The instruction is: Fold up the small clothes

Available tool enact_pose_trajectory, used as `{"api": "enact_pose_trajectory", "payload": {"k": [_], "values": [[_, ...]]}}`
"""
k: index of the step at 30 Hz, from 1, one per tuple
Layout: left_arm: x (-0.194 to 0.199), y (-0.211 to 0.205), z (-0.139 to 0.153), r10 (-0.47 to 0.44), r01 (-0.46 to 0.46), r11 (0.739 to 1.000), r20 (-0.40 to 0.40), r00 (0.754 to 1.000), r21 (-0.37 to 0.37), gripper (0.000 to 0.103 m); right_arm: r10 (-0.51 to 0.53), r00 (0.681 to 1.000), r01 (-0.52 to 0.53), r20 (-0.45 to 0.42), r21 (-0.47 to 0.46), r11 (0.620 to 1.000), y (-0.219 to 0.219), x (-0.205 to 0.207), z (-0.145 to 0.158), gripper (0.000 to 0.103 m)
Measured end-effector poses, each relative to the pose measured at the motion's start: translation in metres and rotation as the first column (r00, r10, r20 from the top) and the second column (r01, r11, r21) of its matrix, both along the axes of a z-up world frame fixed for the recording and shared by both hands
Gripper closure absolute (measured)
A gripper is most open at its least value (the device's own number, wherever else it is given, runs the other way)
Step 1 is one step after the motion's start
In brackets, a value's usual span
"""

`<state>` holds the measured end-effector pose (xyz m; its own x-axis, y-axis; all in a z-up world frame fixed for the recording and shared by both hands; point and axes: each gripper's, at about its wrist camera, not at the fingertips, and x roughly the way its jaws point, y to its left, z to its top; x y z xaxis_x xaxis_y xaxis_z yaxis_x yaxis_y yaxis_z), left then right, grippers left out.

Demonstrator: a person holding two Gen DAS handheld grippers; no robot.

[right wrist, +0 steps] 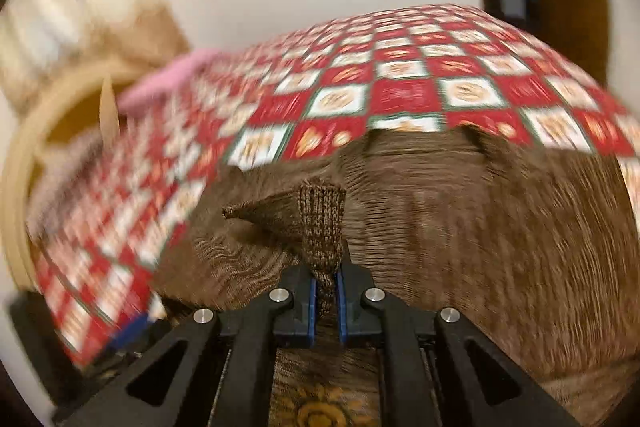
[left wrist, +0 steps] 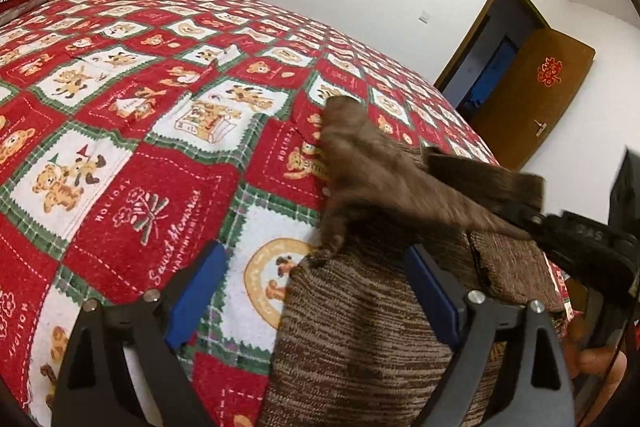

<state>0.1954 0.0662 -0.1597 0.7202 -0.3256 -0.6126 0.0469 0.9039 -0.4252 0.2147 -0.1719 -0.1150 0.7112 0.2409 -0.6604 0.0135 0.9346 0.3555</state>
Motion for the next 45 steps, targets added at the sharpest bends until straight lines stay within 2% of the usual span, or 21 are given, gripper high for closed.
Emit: {"api": "enact_pose_trajectory", "payload": {"k": [3,6,8,11,15,18,20,22,24,26,27,29,30,33,35,37,40,41,43,44,45], "values": [[0.000,0.000,0.000,0.000,0.000,1.000,-0.001,1.000,0.002,0.010,-0.030,0.999,0.029,-0.045,-0.007,1.000,-0.016,-0.008,-0.015,0.095],[0.000,-0.001,0.000,0.001,-0.001,1.000,-0.002,1.000,0.005,0.010,-0.060,0.985,0.067,-0.160,0.040,0.997,-0.035,-0.016,-0.036,0.083],[0.000,-0.001,0.000,0.002,-0.002,1.000,-0.003,1.000,0.008,0.010,-0.072,0.987,0.082,-0.141,0.069,0.994,-0.046,-0.024,-0.033,0.077],[0.000,-0.002,0.001,0.003,-0.003,1.000,-0.005,1.000,0.016,0.010,-0.122,0.991,0.118,-0.061,-0.061,0.991,-0.047,-0.032,-0.011,0.056],[0.001,-0.003,0.001,0.003,-0.003,1.000,-0.005,1.000,0.017,0.010,0.018,0.998,-0.005,0.057,-0.224,0.974,-0.021,-0.031,0.022,0.046],[0.001,-0.003,0.001,0.003,-0.003,1.000,-0.005,1.000,0.018,0.010,0.230,0.970,-0.174,0.082,-0.430,0.886,0.021,-0.025,0.030,0.046],[0.001,-0.003,0.001,0.004,-0.004,1.000,-0.005,1.000,0.017,0.010,0.337,0.941,-0.259,0.035,-0.565,0.783,0.047,-0.019,0.019,0.046],[0.001,-0.003,0.001,0.004,-0.004,1.000,-0.006,1.000,0.019,0.010,0.393,0.918,-0.337,-0.046,-0.612,0.715,0.063,-0.007,-0.001,0.046],[0.001,-0.003,0.001,0.004,-0.004,1.000,-0.006,1.000,0.022,0.010,0.396,0.910,-0.386,-0.124,-0.604,0.697,0.063,0.007,-0.018,0.046],[0.001,-0.003,0.001,0.005,-0.005,1.000,-0.006,1.000,0.023,0.010,0.376,0.912,-0.398,-0.164,-0.577,0.714,0.057,0.016,-0.027,0.050],[0.001,-0.003,0.001,0.005,-0.004,1.000,-0.005,1.000,0.021,0.010,0.375,0.915,-0.398,-0.153,-0.506,0.765,0.048,0.021,-0.023,0.064],[0.001,-0.003,0.000,0.005,-0.004,1.000,-0.005,1.000,0.021,0.010,0.343,0.934,-0.354,-0.101,-0.383,0.853,0.031,0.022,-0.012,0.080],[0.001,-0.003,0.000,0.005,-0.005,1.000,-0.006,1.000,0.023,0.010,0.299,0.953,-0.302,-0.056,-0.303,0.904,0.016,0.025,-0.004,0.080],[0.001,-0.004,0.001,0.002,-0.002,1.000,-0.006,1.000,0.027,0.009,0.154,0.987,-0.158,-0.035,-0.150,0.976,-0.024,0.035,-0.003,0.080],[0.001,-0.003,0.001,0.002,-0.002,1.000,-0.006,1.000,0.023,0.009,-0.023,0.996,0.006,-0.087,-0.191,0.982,-0.049,0.040,-0.014,0.080],[0.001,-0.004,0.001,0.002,-0.002,1.000,-0.006,1.000,0.024,0.009,-0.170,0.979,0.140,-0.113,-0.231,0.963,-0.071,0.036,-0.021,0.080],[0.001,-0.004,0.000,0.002,-0.002,1.000,-0.006,1.000,0.024,0.009,-0.197,0.977,0.189,-0.086,-0.095,0.977,-0.090,0.018,-0.017,0.080],[0.001,-0.004,0.000,0.002,-0.002,1.000,-0.006,1.000,0.025,0.008,-0.190,0.979,0.185,-0.078,-0.066,0.981,-0.091,0.016,-0.015,0.079],[0.001,-0.004,0.001,0.001,-0.001,1.000,-0.007,1.000,0.028,0.008,-0.151,0.986,0.151,-0.065,-0.014,0.989,-0.088,0.018,-0.011,0.059],[0.001,-0.004,0.001,0.001,-0.001,1.000,-0.007,1.000,0.028,0.008,-0.135,0.989,0.135,-0.061,0.003,0.991,-0.085,0.021,-0.011,0.039],[0.002,-0.004,0.000,0.001,-0.001,1.000,-0.007,1.000,0.026,0.008,-0.121,0.991,0.122,-0.050,0.012,0.992,-0.082,0.024,-0.011,0.034]]}}
